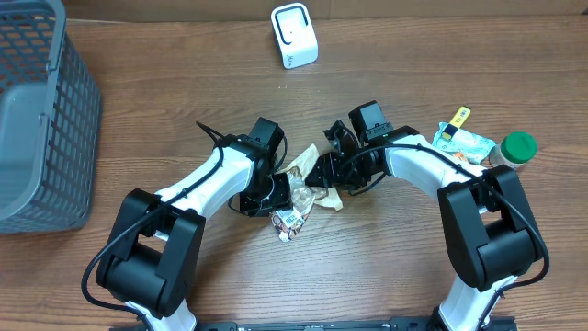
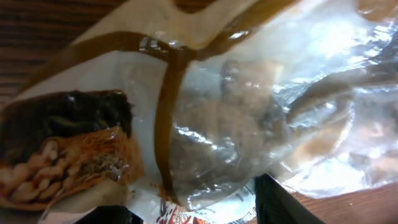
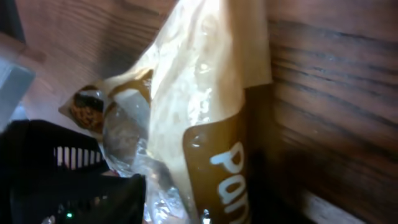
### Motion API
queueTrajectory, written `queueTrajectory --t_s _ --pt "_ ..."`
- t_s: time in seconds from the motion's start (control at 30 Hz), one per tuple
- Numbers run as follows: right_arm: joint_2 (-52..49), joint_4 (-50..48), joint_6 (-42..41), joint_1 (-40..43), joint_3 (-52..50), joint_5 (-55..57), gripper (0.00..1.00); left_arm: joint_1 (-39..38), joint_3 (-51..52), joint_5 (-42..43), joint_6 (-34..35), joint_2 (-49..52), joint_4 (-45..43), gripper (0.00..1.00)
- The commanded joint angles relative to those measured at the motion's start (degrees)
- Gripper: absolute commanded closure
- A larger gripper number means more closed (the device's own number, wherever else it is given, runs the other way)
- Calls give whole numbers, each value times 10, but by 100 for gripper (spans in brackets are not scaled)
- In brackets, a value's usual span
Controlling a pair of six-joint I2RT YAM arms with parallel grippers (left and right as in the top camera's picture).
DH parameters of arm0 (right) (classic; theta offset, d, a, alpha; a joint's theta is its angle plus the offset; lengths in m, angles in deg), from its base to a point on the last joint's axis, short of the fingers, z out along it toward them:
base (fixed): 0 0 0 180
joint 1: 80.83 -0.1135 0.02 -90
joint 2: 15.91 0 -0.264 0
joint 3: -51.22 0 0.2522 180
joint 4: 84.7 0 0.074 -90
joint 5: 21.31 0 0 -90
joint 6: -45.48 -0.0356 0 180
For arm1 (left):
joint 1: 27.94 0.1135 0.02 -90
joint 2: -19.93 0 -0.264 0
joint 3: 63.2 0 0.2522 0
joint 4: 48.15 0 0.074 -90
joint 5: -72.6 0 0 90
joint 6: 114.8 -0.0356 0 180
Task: Scan the item barcode
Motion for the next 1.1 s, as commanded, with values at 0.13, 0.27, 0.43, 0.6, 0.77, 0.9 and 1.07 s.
queueTrajectory --t_s 0.13,0.27,0.43,0.6,0.77,0.9,1.07 --pt "48 33 9 12 75 -10 38 -4 23 -76 5 25 -5 50" --pt "52 27 10 13 83 60 16 -4 23 -76 5 25 -5 49" --pt "43 42 10 12 78 172 5 -4 23 -76 5 25 -5 48" --pt "32 31 10 12 59 178 4 -4 23 -76 5 25 -5 47" --pt "27 8 10 12 29 172 2 -4 23 -76 5 25 -5 44" --pt "27 -10 44 12 5 108 0 -4 23 -76 5 25 -5 42" --pt "27 -13 58 12 -21 43 0 -4 23 -76 5 25 -5 43"
